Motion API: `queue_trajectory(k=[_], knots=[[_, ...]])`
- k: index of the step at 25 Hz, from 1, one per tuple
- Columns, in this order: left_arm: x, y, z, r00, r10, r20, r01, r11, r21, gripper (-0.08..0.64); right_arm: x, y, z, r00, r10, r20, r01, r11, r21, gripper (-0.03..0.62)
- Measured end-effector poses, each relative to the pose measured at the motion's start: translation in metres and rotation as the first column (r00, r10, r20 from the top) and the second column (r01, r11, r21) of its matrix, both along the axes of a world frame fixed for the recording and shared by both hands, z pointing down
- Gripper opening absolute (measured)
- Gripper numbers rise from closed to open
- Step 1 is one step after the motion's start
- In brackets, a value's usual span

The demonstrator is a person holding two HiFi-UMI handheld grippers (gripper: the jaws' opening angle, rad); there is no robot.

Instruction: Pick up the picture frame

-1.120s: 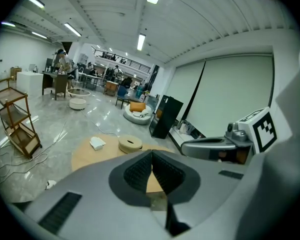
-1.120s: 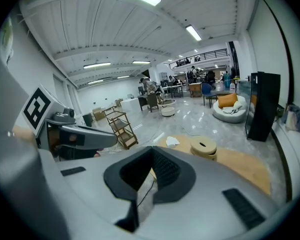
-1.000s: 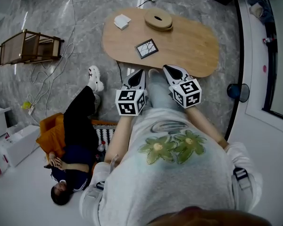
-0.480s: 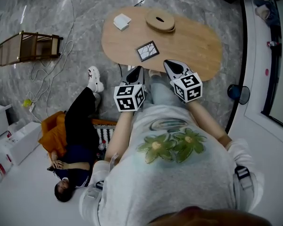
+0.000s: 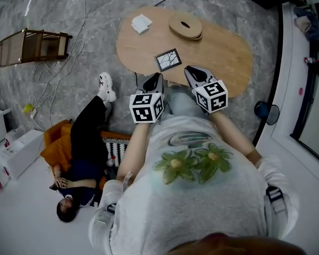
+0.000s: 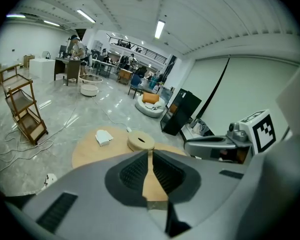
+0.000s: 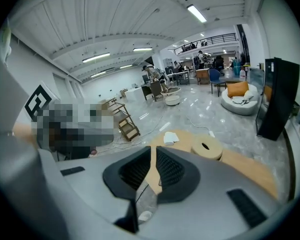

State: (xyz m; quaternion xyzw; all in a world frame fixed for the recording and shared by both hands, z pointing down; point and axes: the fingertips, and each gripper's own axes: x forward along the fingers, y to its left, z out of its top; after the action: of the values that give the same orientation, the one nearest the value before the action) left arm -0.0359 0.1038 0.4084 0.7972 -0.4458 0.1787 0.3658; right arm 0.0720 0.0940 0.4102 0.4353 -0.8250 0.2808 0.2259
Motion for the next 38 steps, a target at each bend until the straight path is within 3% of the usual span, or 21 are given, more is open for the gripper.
queue_trajectory(k=[2, 5, 13, 24, 38], knots=[[0.0, -0.005, 0.005, 1.0, -0.013, 0.012, 0.014, 1.0, -0.008, 0.037, 0.001, -0.006, 0.006, 1.0, -0.011, -0.004, 0.011, 1.0, -0.015, 0.041], [0.0, -0.012, 0.012, 0.999, -0.033, 0.014, 0.034, 0.999, -0.031, 0.126, 0.003, -0.013, 0.014, 1.0, -0.027, -0.013, 0.027, 0.999, -0.041, 0.075], [0.008, -0.031, 0.03, 0.997, -0.059, 0.056, 0.063, 0.995, -0.074, 0.17, 0.01, -0.033, 0.03, 0.996, -0.088, -0.027, 0.086, 0.992, -0.088, 0.118], [0.016, -0.044, 0.063, 0.986, -0.141, 0.092, 0.152, 0.982, -0.116, 0.178, 0.012, -0.06, 0.061, 0.983, -0.182, -0.031, 0.178, 0.978, -0.112, 0.121], [0.006, -0.049, 0.111, 0.979, -0.153, 0.133, 0.175, 0.97, -0.17, 0.178, 0.012, -0.062, 0.108, 0.982, -0.181, -0.06, 0.168, 0.97, -0.178, 0.13]])
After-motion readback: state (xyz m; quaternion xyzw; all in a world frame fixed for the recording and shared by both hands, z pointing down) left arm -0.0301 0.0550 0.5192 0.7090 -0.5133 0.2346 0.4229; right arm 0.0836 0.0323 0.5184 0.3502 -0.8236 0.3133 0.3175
